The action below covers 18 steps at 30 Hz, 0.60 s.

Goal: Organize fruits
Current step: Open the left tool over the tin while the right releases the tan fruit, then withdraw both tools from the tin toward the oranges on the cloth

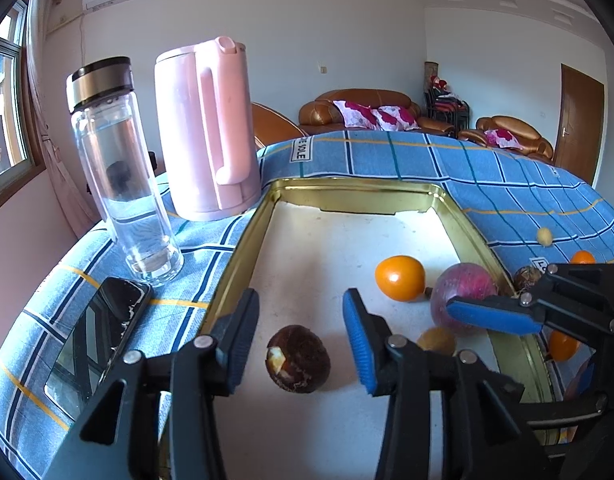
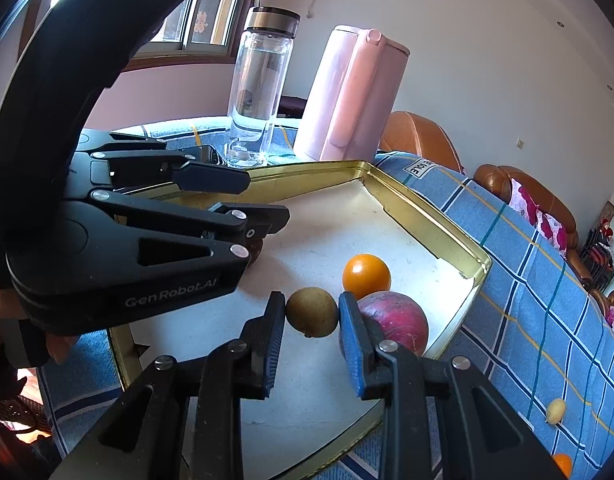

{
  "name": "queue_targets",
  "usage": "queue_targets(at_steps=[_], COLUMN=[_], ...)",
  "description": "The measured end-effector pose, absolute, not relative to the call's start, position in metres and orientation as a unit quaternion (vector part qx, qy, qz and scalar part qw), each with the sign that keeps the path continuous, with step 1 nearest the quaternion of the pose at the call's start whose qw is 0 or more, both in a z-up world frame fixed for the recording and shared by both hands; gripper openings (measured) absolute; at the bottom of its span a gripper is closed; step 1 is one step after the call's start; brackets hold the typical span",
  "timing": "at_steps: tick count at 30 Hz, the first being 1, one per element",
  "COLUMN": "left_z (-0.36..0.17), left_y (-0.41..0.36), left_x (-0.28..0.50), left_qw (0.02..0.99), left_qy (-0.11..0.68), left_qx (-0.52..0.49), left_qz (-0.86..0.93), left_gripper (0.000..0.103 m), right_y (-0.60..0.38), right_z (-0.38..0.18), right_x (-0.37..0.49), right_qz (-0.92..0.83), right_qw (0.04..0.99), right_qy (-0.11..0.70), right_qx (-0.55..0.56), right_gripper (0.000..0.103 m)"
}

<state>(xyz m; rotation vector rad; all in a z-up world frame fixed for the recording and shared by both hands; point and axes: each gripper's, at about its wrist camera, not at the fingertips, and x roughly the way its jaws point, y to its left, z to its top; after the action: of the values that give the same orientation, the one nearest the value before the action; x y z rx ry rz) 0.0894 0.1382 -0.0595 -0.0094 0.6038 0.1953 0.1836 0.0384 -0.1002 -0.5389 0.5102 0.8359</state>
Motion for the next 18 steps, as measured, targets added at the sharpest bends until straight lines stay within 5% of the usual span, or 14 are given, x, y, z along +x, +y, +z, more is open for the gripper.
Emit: queue_targets(at_steps=[3,5,18], left_z=[-0.055,-0.055,-0.028], left_y=[0.138,0.138,0.085], left_x=[0.081,0.077,0.052], left_qw=[0.955,0.957,0.977], left_qy=[0.274,0.268,0.207], left_qx=[-0.007,-0.014,-0.009], left_qz=[0.108,0.109,0.058], left_gripper=[0.081,0.086,0.087], right_y=[0.037,0.034,-0.085], right_z=[-0.098,-0.096,-0.071], right_x=[0.181,0.181,0.175], right_qz=[0.39,0.383,0.284], right_qw=[0.853,0.86,0.92], right_qy=[0.232,0.226,0.212], right_qx=[-0.256,-0.251,-0.168], right_gripper=[0.042,0.053,0.055])
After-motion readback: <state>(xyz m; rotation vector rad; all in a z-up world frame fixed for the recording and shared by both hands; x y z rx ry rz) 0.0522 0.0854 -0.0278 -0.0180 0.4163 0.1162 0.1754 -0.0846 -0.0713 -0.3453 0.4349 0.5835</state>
